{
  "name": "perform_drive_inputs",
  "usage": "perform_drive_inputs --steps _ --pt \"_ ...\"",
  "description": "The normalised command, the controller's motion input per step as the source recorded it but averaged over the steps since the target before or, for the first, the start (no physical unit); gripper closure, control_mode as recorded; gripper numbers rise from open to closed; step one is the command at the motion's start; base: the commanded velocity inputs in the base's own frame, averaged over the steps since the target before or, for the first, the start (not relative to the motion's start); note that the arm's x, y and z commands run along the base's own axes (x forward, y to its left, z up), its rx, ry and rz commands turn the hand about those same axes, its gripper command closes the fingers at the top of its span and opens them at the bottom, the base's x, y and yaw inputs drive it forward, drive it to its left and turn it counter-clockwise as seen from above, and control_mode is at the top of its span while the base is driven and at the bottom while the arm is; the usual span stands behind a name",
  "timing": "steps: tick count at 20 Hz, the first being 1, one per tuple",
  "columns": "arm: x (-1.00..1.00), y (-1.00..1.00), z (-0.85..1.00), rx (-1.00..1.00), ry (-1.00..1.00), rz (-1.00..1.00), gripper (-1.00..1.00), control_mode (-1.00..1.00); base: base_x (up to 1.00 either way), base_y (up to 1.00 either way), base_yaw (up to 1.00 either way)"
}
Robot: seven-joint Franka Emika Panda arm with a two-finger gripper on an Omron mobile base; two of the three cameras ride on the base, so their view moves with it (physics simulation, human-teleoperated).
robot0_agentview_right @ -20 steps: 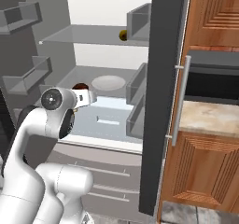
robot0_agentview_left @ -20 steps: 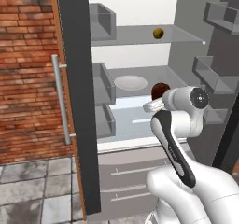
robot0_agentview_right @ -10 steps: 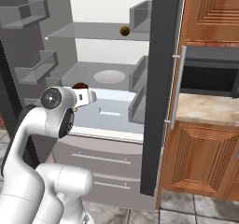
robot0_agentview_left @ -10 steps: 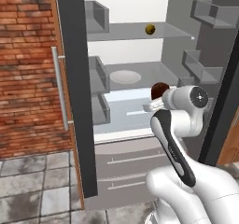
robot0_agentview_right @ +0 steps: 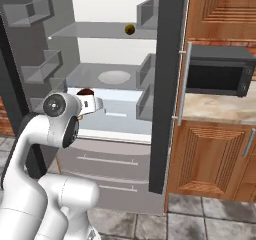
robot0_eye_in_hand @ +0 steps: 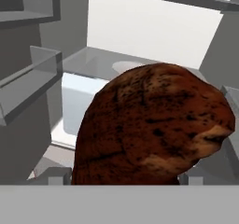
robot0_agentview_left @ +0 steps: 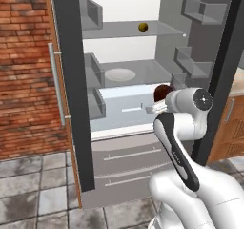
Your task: Transport the steak from the fridge to the microwave and turn on the microwave.
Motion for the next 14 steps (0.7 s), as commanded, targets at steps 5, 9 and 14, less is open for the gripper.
perform_drive_inputs --steps 5,9,14 --pt "0.00 0.00 0.00 0.00 0.00 0.00 1.00 1.00 -0.49 0.00 -0.11" --pt "0.00 0.00 0.00 0.00 0.00 0.00 1.00 1.00 -0.50 0.00 -0.08" --pt "0.00 0.00 0.00 0.00 0.00 0.00 1.00 1.00 -0.48 0.00 -0.09"
